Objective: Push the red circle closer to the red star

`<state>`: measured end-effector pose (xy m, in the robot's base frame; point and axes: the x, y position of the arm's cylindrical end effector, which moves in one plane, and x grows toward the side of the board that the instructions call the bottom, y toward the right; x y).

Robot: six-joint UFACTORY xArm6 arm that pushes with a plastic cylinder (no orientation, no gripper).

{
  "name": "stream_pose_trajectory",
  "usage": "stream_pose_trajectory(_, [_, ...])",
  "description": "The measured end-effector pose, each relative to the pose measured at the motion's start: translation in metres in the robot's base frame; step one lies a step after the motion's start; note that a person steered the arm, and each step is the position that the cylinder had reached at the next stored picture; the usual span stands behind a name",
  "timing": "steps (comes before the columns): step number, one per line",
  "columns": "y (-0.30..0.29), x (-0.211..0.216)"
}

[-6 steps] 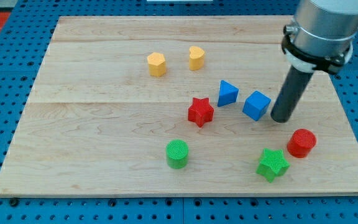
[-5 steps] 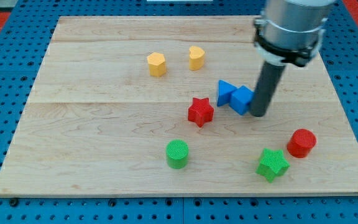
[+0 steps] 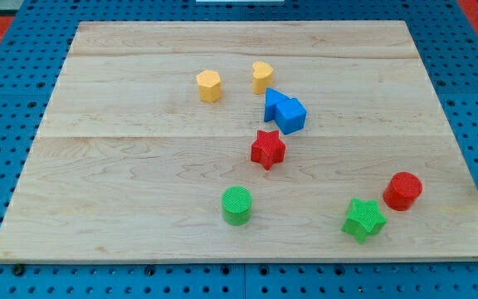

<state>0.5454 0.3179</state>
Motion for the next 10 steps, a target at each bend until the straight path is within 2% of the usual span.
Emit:
stream_pose_trajectory(1, [-0.036,0.023])
stream_pose_trajectory(4, [-0.183,-0.005])
stream_pose_trajectory(6, [-0.137,-0.019])
stream_pose_trajectory(7, [-0.156,-0.04])
stream_pose_trajectory(8, [-0.205,-0.046])
stream_pose_trajectory(9, [-0.195,-0.048])
stream_pose_trajectory(10, [-0.134,-0.018])
